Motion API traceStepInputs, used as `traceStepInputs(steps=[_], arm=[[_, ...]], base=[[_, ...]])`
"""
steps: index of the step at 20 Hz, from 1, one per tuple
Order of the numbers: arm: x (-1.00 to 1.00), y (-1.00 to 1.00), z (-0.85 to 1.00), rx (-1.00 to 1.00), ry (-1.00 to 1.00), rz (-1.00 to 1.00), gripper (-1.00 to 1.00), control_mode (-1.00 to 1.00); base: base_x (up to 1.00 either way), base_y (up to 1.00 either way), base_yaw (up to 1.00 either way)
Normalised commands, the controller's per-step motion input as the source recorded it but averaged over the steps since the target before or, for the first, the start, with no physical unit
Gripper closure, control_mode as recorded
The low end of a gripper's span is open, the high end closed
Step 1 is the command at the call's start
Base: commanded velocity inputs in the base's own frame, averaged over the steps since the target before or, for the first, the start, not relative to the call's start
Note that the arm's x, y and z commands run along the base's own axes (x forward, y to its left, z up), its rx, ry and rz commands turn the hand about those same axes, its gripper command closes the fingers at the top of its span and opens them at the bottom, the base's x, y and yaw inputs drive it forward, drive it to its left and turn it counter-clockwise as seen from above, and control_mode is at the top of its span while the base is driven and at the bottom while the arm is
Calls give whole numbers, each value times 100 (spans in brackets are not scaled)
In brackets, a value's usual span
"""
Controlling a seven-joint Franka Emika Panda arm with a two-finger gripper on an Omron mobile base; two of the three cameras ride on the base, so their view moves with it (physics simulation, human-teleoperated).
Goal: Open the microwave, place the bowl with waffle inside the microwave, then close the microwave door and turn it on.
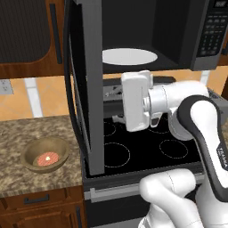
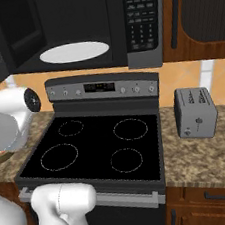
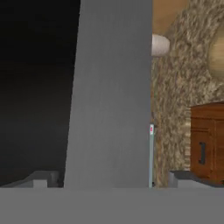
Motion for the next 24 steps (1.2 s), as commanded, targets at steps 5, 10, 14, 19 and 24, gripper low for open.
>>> traceStepInputs(steps=[5,10,14,19,24], arm=[[72,-56,-65,-10,42,-3,-100,-100],[100,-4,-100,-27,30,2,-100,-100],[100,16,-100,-20,36,20,-100,-100],[99,73,-100,-27,17,25,-100,-100],[26,55,-60,-30,5,11,-100,-100]], base=[[0,0,0],[0,0,0],[0,0,0],[0,0,0],[0,0,0]])
